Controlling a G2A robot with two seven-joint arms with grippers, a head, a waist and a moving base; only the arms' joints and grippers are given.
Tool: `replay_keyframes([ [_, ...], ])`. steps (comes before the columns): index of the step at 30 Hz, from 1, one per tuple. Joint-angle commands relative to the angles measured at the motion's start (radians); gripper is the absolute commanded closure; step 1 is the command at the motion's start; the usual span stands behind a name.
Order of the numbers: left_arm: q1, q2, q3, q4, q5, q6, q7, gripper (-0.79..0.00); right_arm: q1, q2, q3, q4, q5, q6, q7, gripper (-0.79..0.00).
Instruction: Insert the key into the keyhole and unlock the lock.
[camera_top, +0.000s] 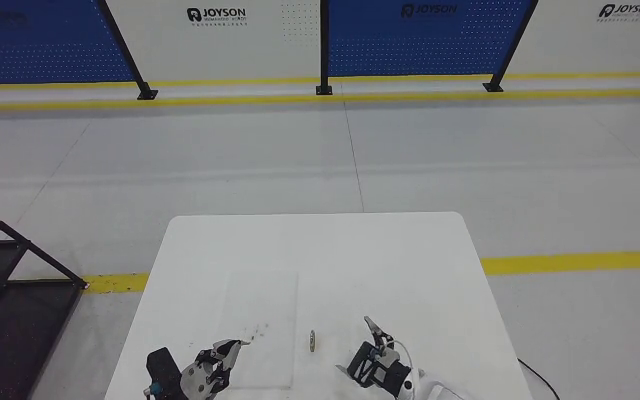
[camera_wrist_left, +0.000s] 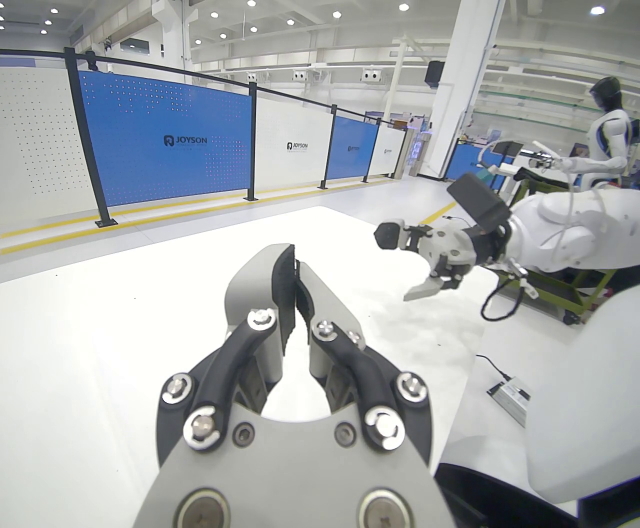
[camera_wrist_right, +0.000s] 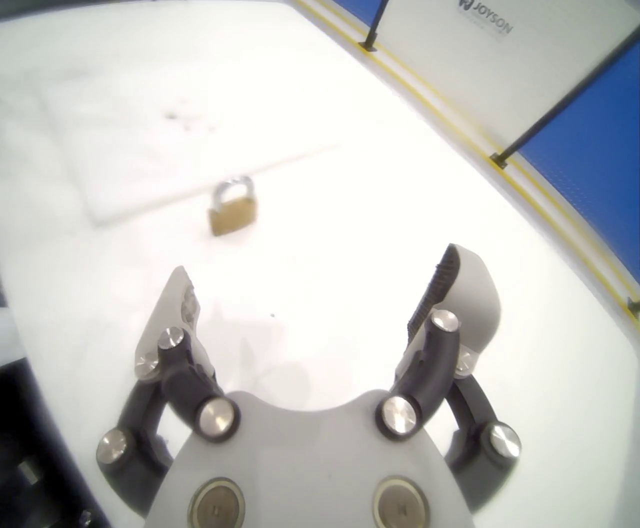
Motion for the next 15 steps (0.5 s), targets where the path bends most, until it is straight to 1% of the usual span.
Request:
replay_keyframes([
  [1,0.0,0.0,0.0,0.0,0.0,0.0,0.0,0.0,0.021,-0.008,-0.046,0.017,0.016,0.008,0.026,-0.785],
  [2,0.0,0.0,0.0,0.0,0.0,0.0,0.0,0.0,0.029,-0.011,-0.06,0.026,0.02,0.017,0.032,-0.785],
  [4,0.0,0.0,0.0,0.0,0.0,0.0,0.0,0.0,0.068,-0.028,-0.107,0.062,0.039,0.11,0.052,-0.785],
  [6,0.0,0.0,0.0,0.0,0.0,0.0,0.0,0.0,0.106,-0.044,-0.156,0.103,0.105,0.107,0.077,-0.785],
  [10,0.0,0.0,0.0,0.0,0.0,0.0,0.0,0.0,0.186,-0.071,-0.213,0.168,0.191,0.152,0.111,-0.785],
  [15,0.0,0.0,0.0,0.0,0.0,0.0,0.0,0.0,0.243,-0.094,-0.282,0.229,0.206,0.173,0.133,-0.785],
])
